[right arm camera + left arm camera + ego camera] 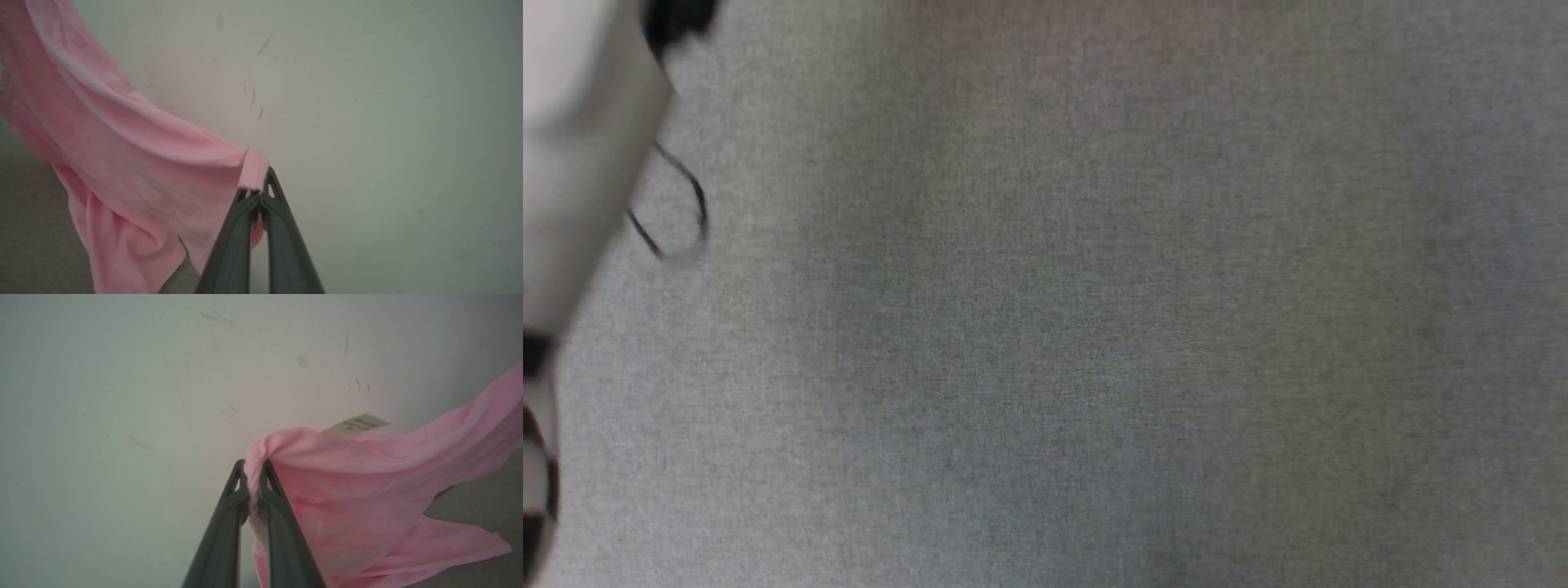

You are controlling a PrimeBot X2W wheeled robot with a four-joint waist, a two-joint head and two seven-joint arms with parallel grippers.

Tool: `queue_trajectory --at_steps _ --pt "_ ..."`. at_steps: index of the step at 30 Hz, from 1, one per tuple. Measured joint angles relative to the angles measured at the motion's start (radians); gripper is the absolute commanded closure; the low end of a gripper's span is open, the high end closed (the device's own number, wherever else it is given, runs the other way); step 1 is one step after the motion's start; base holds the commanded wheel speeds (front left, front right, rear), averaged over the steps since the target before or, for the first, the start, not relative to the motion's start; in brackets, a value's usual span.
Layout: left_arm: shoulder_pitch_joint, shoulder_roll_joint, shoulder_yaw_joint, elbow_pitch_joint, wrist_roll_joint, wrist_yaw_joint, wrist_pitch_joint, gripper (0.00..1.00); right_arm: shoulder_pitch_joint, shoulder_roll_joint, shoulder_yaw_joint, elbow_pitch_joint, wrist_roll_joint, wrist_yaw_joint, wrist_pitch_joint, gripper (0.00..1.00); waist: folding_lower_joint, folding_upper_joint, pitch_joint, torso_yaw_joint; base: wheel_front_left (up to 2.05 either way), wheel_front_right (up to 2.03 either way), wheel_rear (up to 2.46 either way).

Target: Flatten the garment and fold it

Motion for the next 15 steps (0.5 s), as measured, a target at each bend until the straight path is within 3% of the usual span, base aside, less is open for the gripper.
queue_trajectory --at_steps 9,15 --pt "0.527 0.081 0.101 -0.290 0.044 0.100 0.000 1.00 0.401 -0.039 0.064 -0.191 0.016 0.000 -0.016 1.00 -0.0002 0.0000 -0.111 -0.010 0.00 0.00 0.00" --pt "0.856 0.127 0.085 -0.379 0.059 0.146 0.000 1.00 0.677 -0.083 0.028 -0.298 0.016 0.000 -0.017 1.00 -0.0003 0.0000 -0.207 -0.017 0.00 0.00 0.00"
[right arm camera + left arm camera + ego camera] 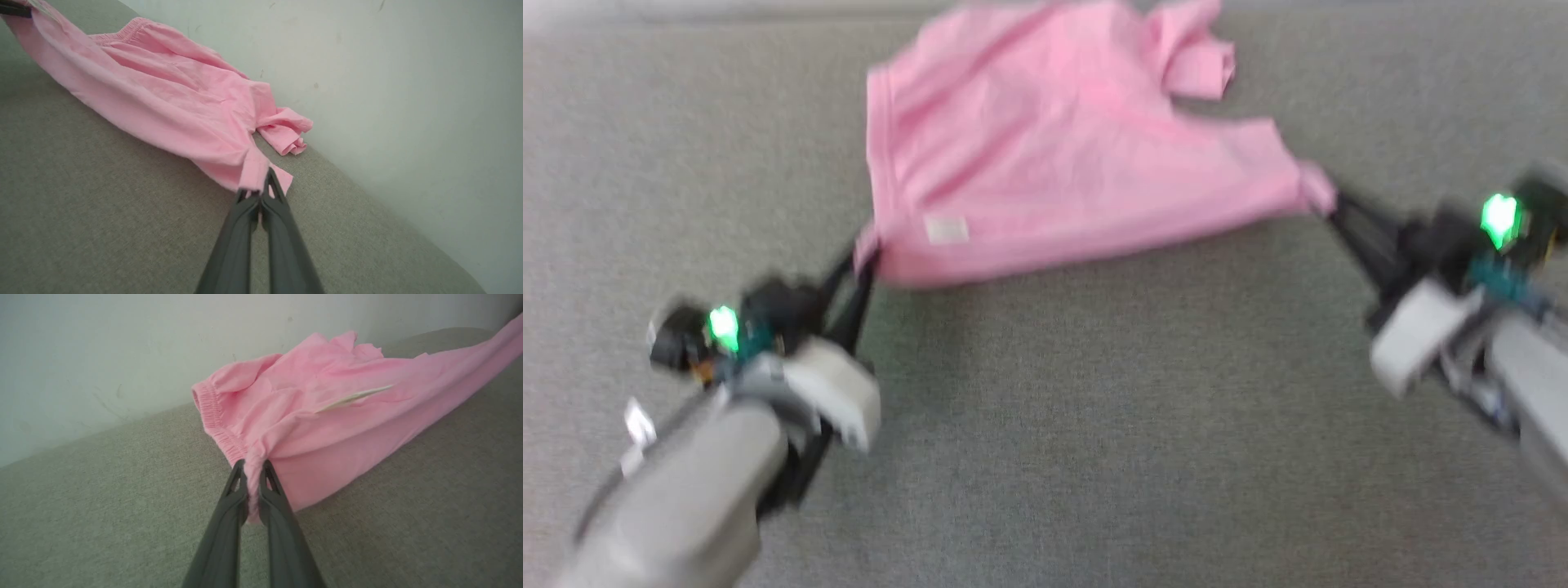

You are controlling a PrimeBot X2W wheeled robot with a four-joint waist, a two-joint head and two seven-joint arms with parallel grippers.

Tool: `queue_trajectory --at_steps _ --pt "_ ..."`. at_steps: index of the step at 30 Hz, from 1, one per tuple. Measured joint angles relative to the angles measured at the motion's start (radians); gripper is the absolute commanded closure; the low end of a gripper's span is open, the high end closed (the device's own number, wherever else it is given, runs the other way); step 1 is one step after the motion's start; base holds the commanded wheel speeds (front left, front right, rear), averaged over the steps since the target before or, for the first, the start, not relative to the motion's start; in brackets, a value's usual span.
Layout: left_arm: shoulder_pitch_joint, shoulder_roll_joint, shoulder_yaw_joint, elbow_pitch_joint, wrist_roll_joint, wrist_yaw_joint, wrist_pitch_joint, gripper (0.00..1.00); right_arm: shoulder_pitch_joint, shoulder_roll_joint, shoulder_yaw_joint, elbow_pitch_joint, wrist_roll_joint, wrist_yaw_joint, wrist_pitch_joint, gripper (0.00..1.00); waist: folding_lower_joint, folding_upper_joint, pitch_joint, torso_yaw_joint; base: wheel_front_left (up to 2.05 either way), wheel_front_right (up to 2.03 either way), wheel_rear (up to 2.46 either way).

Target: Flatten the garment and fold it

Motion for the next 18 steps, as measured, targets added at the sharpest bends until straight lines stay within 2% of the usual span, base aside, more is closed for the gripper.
queue_trajectory --at_steps 10,15,18 --pt "0.303 0.035 -0.003 -0.103 -0.005 0.059 0.000 1.00 0.410 -0.053 -0.063 -0.184 0.003 0.000 0.060 1.00 0.0000 0.0000 -0.153 -0.012 0.00 0.00 0.00" --pt "0.430 0.100 0.004 -0.168 -0.017 0.115 0.002 1.00 0.620 -0.051 -0.138 -0.299 0.000 0.000 0.119 1.00 0.0001 0.0000 -0.214 -0.017 0.00 0.00 0.00" --pt "0.500 0.119 -0.005 -0.216 -0.030 0.136 0.012 1.00 0.735 -0.046 -0.181 -0.354 -0.007 0.000 0.148 1.00 0.0001 0.0000 -0.245 -0.017 0.00 0.00 0.00"
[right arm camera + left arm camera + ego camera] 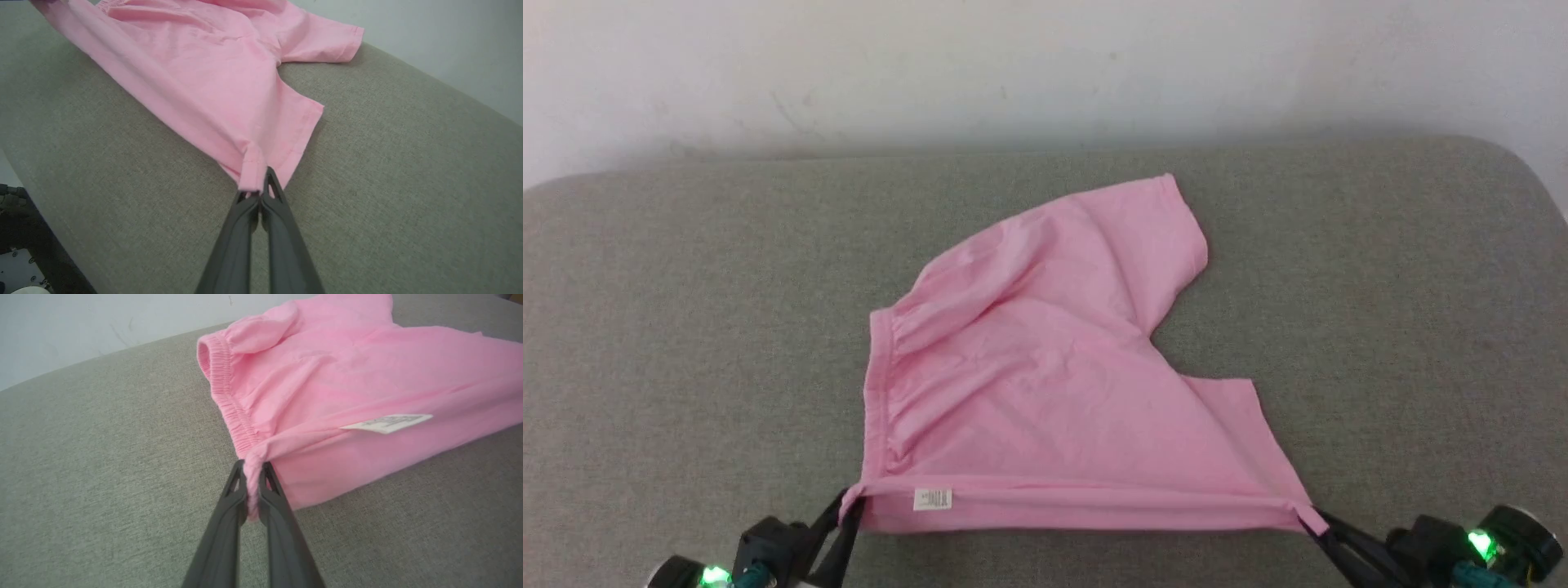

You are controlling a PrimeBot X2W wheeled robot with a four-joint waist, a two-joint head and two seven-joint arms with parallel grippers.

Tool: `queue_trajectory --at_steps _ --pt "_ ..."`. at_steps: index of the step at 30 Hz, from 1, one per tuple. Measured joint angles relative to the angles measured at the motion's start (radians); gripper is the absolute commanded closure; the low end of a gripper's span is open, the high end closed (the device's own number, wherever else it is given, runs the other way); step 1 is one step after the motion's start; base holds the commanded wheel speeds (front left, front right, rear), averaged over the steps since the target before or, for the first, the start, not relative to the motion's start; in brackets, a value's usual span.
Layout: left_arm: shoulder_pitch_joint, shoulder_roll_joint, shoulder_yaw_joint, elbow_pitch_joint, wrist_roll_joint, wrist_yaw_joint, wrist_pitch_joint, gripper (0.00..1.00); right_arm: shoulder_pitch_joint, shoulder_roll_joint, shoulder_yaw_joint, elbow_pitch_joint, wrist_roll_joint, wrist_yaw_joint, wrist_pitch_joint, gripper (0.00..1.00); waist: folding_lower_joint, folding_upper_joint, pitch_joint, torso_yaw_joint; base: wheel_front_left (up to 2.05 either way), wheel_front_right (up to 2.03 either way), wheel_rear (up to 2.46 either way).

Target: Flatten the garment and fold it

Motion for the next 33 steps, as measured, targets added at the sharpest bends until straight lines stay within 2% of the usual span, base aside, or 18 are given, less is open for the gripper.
queue_trajectory --at_steps 6,12,19,25,33 --pt "0.067 0.022 -0.026 -0.044 -0.009 0.026 0.018 1.00 0.140 0.020 -0.064 -0.078 -0.027 0.000 0.042 1.00 0.0000 0.0000 -0.037 0.010 0.00 0.00 0.00" --pt "0.023 0.009 -0.012 -0.059 0.001 0.030 0.016 1.00 0.074 0.026 -0.142 -0.094 -0.045 0.000 0.057 1.00 0.0002 0.0000 -0.029 0.028 0.00 0.00 0.00" --pt "-0.156 -0.031 0.019 0.005 0.030 -0.023 0.016 1.00 -0.195 -0.012 -0.131 -0.059 -0.042 0.000 0.101 1.00 0.0004 0.0000 0.030 0.043 0.00 0.00 0.00" --pt "-0.302 -0.067 0.045 0.107 0.043 -0.078 0.008 1.00 -0.485 -0.044 0.001 0.051 -0.001 0.000 0.152 1.00 0.0005 0.0000 0.108 0.058 0.00 0.00 0.00" --pt "-0.469 -0.144 0.067 0.248 0.059 -0.128 0.001 1.00 -0.868 -0.010 0.202 0.275 0.058 0.000 0.193 1.00 0.0007 0.0000 0.234 0.083 0.00 0.00 0.00"
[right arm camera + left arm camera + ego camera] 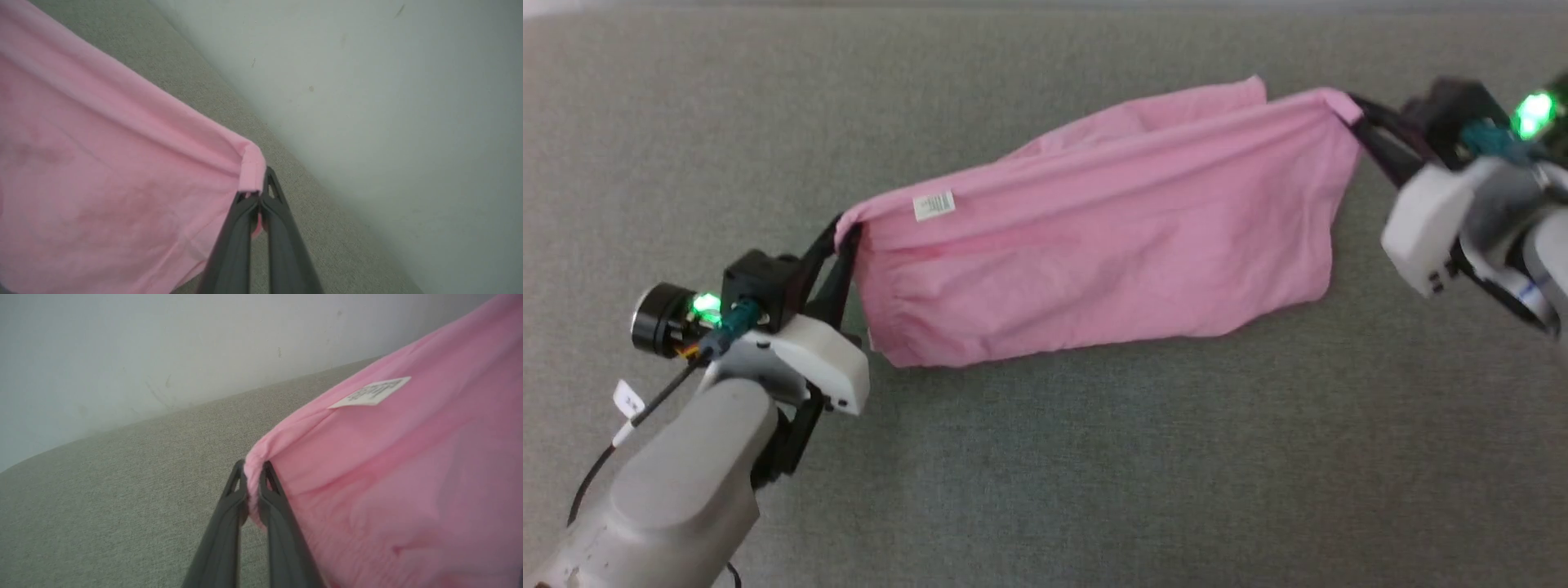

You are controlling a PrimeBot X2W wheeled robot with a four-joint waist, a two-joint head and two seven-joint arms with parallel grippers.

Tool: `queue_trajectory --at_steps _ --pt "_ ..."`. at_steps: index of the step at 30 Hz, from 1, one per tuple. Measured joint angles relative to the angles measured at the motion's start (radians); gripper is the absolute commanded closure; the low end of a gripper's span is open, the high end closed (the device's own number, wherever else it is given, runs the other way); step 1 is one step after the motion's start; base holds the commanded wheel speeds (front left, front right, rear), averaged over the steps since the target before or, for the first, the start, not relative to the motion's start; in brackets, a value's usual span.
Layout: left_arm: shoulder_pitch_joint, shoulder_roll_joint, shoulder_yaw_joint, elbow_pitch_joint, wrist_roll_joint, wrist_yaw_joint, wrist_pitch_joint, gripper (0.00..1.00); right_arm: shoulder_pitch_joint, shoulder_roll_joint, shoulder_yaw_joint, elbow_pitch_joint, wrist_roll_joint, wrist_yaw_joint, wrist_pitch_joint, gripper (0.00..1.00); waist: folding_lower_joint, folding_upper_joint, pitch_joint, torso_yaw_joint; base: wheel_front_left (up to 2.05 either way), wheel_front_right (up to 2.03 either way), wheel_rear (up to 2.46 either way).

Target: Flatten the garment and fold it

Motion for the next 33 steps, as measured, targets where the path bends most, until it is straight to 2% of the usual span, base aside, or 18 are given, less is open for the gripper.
queue_trajectory --at_steps 4,9,14,22,23,24,28,33 --pt "-0.049 -0.024 0.008 0.061 0.007 -0.019 -0.003 1.00 -0.151 0.040 0.102 0.123 0.024 0.000 0.015 1.00 0.0000 0.0000 0.066 0.012 0.00 0.00 0.00" --pt "-0.103 -0.065 0.012 0.114 0.020 -0.042 -0.012 1.00 -0.278 0.078 0.176 0.277 0.049 0.000 -0.001 1.00 -0.0001 0.0000 0.141 0.031 0.00 0.00 0.00" --pt "-0.134 -0.087 0.028 0.137 0.035 -0.054 -0.022 1.00 -0.344 0.116 0.241 0.392 0.065 0.000 -0.049 1.00 -0.0003 0.0000 0.196 0.054 0.00 0.00 0.00" --pt "-0.152 -0.110 0.042 0.147 0.055 -0.079 -0.030 1.00 -0.393 0.140 0.370 0.494 0.169 -0.002 -0.021 0.98 -0.0004 0.0000 0.219 0.082 0.00 0.00 0.00" --pt "-0.150 -0.112 0.045 0.149 0.060 -0.079 -0.029 0.35 -0.394 0.141 0.381 0.496 0.184 -0.002 -0.022 0.69 -0.0004 0.0000 0.215 0.083 0.00 0.00 0.00" --pt "-0.146 -0.113 0.046 0.148 0.071 -0.079 -0.029 0.00 -0.395 0.142 0.390 0.500 0.200 -0.002 -0.024 0.00 -0.0003 0.0000 0.209 0.083 0.00 0.00 0.00" --pt "-0.095 -0.107 0.091 0.101 0.118 -0.054 -0.019 0.00 -0.395 0.131 0.432 0.488 0.256 -0.001 -0.051 0.00 -0.0003 0.0000 0.171 0.082 0.00 0.00 0.00" --pt "0.010 -0.100 0.192 -0.075 0.211 0.030 -0.019 0.00 -0.397 0.056 0.474 0.407 0.334 -0.001 -0.038 0.00 -0.0004 0.0000 0.102 0.076 0.00 0.00 0.00"
